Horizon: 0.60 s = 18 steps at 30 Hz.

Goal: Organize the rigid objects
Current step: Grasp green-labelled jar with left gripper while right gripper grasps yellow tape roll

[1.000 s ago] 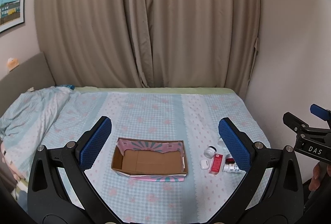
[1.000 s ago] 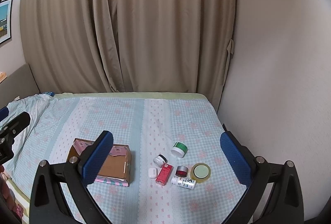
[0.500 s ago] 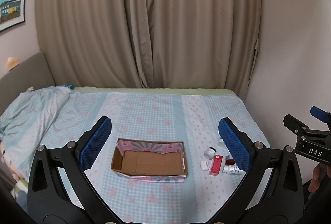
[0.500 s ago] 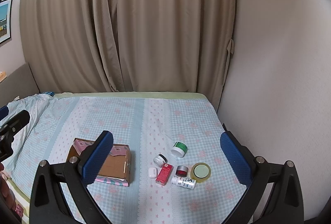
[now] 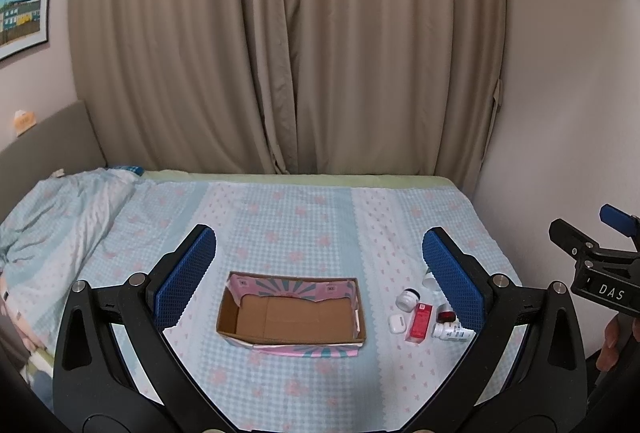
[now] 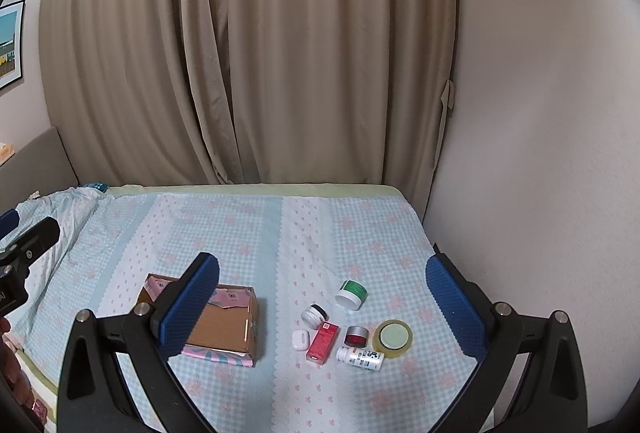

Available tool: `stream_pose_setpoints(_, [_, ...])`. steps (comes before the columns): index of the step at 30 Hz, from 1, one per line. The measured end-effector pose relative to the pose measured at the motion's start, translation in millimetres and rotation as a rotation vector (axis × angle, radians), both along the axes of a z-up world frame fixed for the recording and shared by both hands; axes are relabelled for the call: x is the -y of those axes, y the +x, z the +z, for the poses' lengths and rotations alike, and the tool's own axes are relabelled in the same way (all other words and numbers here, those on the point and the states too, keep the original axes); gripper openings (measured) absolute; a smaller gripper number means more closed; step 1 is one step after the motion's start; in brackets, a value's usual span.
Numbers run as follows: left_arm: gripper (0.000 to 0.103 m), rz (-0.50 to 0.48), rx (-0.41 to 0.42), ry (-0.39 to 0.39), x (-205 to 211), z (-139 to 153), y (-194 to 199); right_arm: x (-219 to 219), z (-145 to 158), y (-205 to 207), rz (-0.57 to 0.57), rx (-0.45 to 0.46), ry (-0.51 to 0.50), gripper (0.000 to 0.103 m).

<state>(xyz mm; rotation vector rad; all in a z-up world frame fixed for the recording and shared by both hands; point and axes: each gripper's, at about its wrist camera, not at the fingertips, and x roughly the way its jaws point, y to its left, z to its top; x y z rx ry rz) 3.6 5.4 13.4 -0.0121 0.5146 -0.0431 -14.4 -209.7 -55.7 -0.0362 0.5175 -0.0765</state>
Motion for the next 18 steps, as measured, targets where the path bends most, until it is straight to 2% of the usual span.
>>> stream_pose_setpoints(4, [0.103,-0.033,-0.032,-0.006,-2,2,14,2,0,6,-0.019,-0.001,0.009,0.103])
stream_pose_setpoints(9, [0.103,-0.123,-0.085,0.03,8,-4,46,12,-5,15,-0.087,-0.018,0.032,0.103])
stream_pose_setpoints(13, [0.103,-0.215,-0.141,0.052,23,-20,82,26,-26,24,-0.174,-0.069,0.061,0.103])
stream_pose_setpoints(18, [0.103,-0.318,-0.219,0.062,57,-58,139,53,-68,35,-0.285,-0.157,0.11,0.103])
